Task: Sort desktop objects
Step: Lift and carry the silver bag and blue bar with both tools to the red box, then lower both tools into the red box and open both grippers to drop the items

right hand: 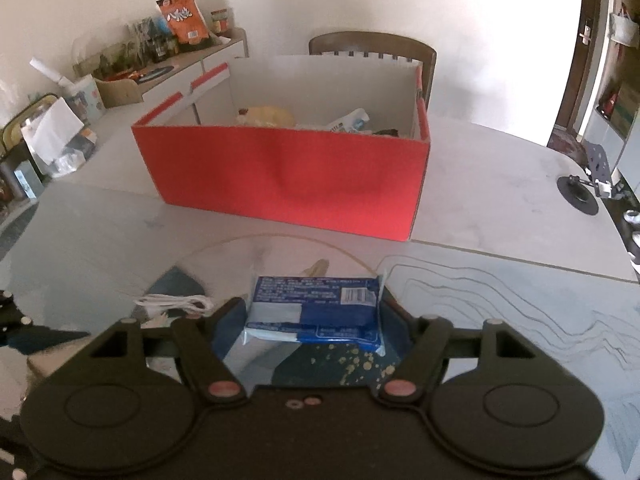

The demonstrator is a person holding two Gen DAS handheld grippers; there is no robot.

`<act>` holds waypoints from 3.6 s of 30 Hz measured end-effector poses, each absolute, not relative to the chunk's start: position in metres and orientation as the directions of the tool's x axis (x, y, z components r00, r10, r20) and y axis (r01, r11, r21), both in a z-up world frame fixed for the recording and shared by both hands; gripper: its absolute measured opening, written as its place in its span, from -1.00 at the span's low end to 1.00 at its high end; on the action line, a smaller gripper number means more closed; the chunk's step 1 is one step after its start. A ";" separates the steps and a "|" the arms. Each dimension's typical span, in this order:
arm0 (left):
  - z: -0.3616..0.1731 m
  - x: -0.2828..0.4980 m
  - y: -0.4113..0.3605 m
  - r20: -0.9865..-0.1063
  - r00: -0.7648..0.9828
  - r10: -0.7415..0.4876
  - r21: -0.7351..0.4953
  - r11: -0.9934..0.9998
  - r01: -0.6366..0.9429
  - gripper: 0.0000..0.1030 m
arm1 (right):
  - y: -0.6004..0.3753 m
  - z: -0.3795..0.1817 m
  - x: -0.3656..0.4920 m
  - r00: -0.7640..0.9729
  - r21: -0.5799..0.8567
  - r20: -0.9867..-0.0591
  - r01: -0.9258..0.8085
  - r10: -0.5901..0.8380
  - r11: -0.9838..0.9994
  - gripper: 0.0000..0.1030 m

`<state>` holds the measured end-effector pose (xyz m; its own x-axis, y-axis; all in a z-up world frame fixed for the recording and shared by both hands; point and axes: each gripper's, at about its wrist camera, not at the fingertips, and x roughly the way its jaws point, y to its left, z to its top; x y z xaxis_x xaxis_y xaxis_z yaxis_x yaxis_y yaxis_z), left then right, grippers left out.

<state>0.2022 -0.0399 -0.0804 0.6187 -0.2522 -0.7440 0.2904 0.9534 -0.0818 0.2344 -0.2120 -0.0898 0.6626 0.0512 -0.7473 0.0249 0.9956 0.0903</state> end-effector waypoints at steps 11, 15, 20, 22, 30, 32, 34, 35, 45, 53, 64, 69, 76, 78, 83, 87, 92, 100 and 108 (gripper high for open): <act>-0.041 0.196 -0.020 -0.708 0.667 -0.233 -0.076 0.964 0.256 -0.02 | -0.199 -0.047 0.216 0.688 0.108 -0.725 0.073 0.028 0.991 0.41; -0.029 0.194 -0.012 -0.695 0.682 -0.226 -0.079 0.968 0.239 -0.02 | -0.192 -0.032 0.208 0.702 0.113 -0.712 0.078 0.026 0.990 0.41; -0.015 0.198 -0.002 -0.693 0.688 -0.214 -0.089 0.973 0.213 -0.02 | -0.182 -0.013 0.201 0.718 0.117 -0.696 0.088 0.018 0.989 0.41; -0.008 0.201 0.002 -0.690 0.693 -0.209 -0.093 0.975 0.201 -0.02 | -0.179 -0.005 0.198 0.728 0.126 -0.685 0.090 0.021 0.988 0.41; 0.021 0.216 0.021 -0.676 0.712 -0.188 -0.102 0.982 0.162 -0.02 | -0.168 0.025 0.195 0.753 0.117 -0.658 0.080 0.017 0.990 0.41; 0.027 0.222 0.024 -0.675 0.715 -0.182 -0.103 0.983 0.153 -0.02 | -0.165 0.031 0.196 0.753 0.111 -0.658 0.072 0.019 0.991 0.42; 0.033 0.227 0.028 -0.674 0.717 -0.179 -0.113 0.984 0.140 -0.02 | -0.162 0.037 0.199 0.753 0.105 -0.658 0.067 0.019 0.992 0.42; 0.036 0.230 0.030 -0.673 0.718 -0.177 -0.115 0.984 0.134 -0.02 | -0.161 0.040 0.201 0.753 0.101 -0.658 0.064 0.019 0.993 0.41; 0.050 0.258 0.034 -0.692 0.709 -0.134 -0.081 0.991 0.108 -0.02 | -0.159 0.058 0.216 0.759 0.073 -0.651 0.045 0.013 0.996 0.41; 0.052 0.290 0.031 -0.708 0.697 -0.112 -0.064 0.993 0.095 -0.02 | -0.172 0.062 0.242 0.750 0.057 -0.661 0.048 0.002 0.997 0.41; 0.056 0.345 0.026 -0.706 0.705 -0.066 -0.007 0.996 0.086 -0.02 | -0.195 0.057 0.282 0.740 0.042 -0.673 0.039 0.000 0.998 0.42; 0.052 0.371 0.023 -0.727 0.683 -0.068 -0.002 0.995 0.097 -0.02 | -0.204 0.050 0.302 0.728 0.040 -0.686 0.035 0.002 0.999 0.41; 0.039 0.406 0.024 -0.749 0.660 -0.063 -0.005 0.996 0.090 -0.02 | -0.213 0.043 0.325 0.724 0.025 -0.690 0.023 0.001 0.999 0.42; 0.033 0.415 0.027 -0.760 0.647 -0.064 -0.015 0.997 0.082 -0.02 | -0.216 0.041 0.331 0.722 0.034 -0.692 0.021 0.008 0.999 0.42; 0.021 0.436 0.032 -0.775 0.629 -0.064 -0.024 0.997 0.072 -0.02 | -0.222 0.034 0.347 0.717 0.050 -0.697 0.020 0.021 0.999 0.42; 0.016 0.452 0.032 -0.780 0.624 -0.054 -0.017 0.998 0.064 -0.02 | -0.220 0.024 0.362 0.712 0.026 -0.702 0.013 0.009 1.000 0.42; 0.005 0.469 0.031 -0.799 0.600 -0.040 0.005 0.997 0.074 -0.01 | -0.222 0.012 0.379 0.699 0.028 -0.715 0.015 0.010 0.999 0.41; -0.012 0.493 0.036 -0.828 0.561 -0.017 0.023 0.998 0.065 -0.01 | -0.226 -0.011 0.405 0.663 0.017 -0.749 0.030 -0.007 0.999 0.41; -0.024 0.511 0.028 -0.845 0.534 -0.004 0.052 0.995 0.090 -0.01 | -0.227 -0.033 0.429 0.621 -0.018 -0.783 0.037 -0.037 0.999 0.42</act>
<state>0.5112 0.0278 -0.0244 0.5341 -0.0039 -0.8454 0.0900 0.9946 0.0523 0.4294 -0.2266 -0.0331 0.6212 -0.0368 -0.7828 0.0370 0.9992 -0.0176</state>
